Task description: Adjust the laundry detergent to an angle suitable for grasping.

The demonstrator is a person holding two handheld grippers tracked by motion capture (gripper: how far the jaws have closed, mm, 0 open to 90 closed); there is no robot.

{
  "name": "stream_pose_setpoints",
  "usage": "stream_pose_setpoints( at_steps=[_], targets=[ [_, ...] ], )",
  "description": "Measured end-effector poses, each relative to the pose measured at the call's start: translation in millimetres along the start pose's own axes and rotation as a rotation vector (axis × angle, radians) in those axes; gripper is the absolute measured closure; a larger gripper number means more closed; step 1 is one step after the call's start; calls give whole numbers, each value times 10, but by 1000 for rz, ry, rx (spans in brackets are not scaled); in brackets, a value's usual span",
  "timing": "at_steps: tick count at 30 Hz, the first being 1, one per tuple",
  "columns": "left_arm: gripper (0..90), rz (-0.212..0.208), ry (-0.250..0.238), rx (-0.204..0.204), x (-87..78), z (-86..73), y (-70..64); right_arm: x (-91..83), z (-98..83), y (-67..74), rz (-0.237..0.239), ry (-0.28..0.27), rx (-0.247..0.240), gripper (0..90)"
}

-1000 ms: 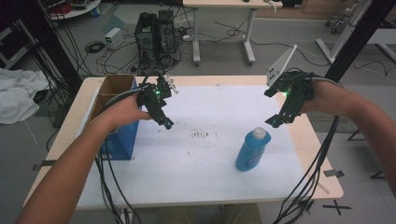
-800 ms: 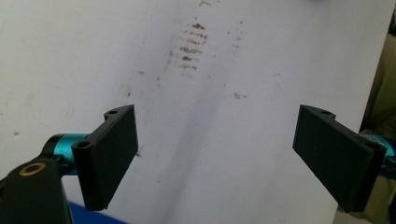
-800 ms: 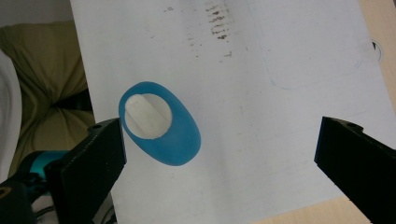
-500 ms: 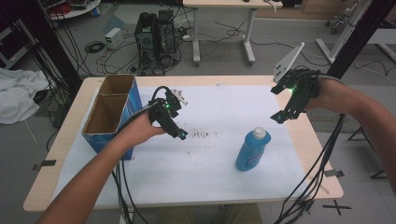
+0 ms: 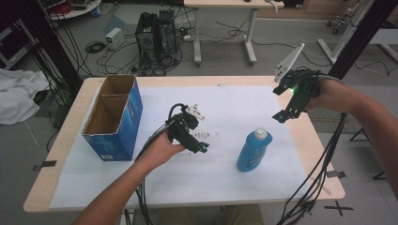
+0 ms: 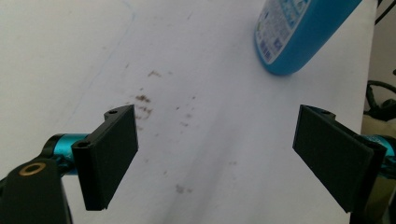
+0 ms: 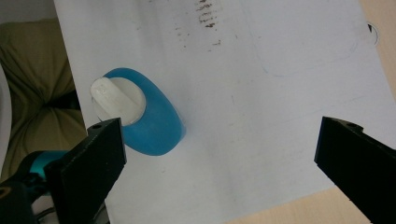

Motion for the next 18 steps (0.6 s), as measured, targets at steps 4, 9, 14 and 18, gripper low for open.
stream_pose_setpoints(
  at_steps=[4, 9, 14, 18],
  targets=[
    [141, -26, -38, -1, 157, 49, -173, 16, 9, -1, 3, 8, 8, 11],
    [141, -44, -79, 11, 298, 103, -314, 26, 11, -17, 3, 10, 9, 10],
    [141, -36, -107, 28, 341, 134, -373, 30, -1, -20, 1, 14, 11, 11],
    [141, -33, -118, 30, 400, 134, -418, 35, 1, -17, 1, 14, 9, 11]
  ],
)
Point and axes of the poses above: each handheld gripper's, and its own axes: x roughly forward along the jaws, z roughly out of its top, y roughly to its left, the point moved 8 cm from there along x, roughly forward along the jaws
